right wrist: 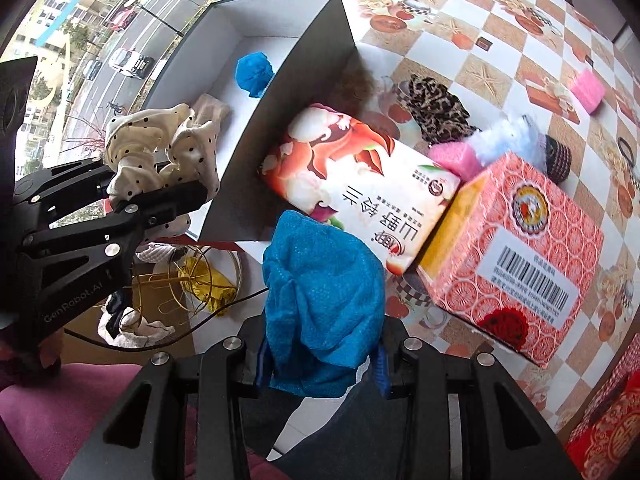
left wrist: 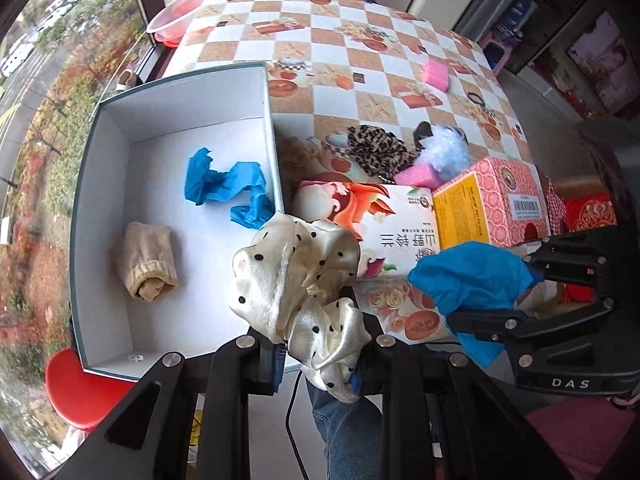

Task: Organize soft objects
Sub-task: 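Carry the scrunchie and blue glove with both tools toward the white box, then open both tools to drop the scrunchie and blue glove into the box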

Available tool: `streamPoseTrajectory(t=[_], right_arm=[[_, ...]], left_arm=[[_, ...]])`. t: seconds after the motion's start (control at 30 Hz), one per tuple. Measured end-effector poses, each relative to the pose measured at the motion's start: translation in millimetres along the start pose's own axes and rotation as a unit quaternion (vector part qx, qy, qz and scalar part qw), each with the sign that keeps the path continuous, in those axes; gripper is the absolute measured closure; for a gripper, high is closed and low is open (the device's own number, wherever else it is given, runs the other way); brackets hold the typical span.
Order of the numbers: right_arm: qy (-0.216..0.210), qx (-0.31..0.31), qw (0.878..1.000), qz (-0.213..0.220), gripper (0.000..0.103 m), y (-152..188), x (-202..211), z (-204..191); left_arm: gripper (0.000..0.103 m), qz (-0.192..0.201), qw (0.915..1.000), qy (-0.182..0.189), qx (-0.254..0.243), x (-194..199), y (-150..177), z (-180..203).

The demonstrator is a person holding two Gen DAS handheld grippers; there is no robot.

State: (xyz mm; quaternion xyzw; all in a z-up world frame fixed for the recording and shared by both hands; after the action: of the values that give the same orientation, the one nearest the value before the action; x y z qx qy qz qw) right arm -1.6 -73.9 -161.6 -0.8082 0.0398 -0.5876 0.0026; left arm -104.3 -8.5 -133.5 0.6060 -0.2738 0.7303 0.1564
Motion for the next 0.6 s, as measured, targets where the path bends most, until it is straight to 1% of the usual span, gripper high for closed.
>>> streamPoseTrajectory(t=[0.13,0.27,0.43,0.6], right_arm=[[0.002,0.021,1.000,0.002,0.063,-13,3,-10],[0.004,0.044,0.999,0.003,0.063,-34,2,-33],[0.002,0.070,0.998,0.004,0.063,-54,-1,-62],[-0.002,0.094,0.996,0.001,0.063,-73,-6,-84]], left_arm=[[0.077,0.006,0.9992,-0.009,0.040,1,-1,-25],[0.077,0.009,0.9967,-0.019,0.078,1,-1,-50],[0.077,0.016,0.9916,-0.040,0.122,2,1,-80],[0.076,0.011,0.9857,-0.051,0.160,-3,5,-105]])
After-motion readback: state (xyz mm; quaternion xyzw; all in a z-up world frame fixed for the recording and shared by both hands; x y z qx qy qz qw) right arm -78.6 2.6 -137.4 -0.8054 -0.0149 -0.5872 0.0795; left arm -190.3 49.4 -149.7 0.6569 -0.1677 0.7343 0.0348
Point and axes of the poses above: each gripper's, at about its wrist camera, not at the fingertips, and x roughly against the way its jaws point, z to its right, y to its underside, the point moved 7 cm from there along -x, roughly the way its jaws point, and after that the axes turned 1 degree about -y, right-handed, at the moved point
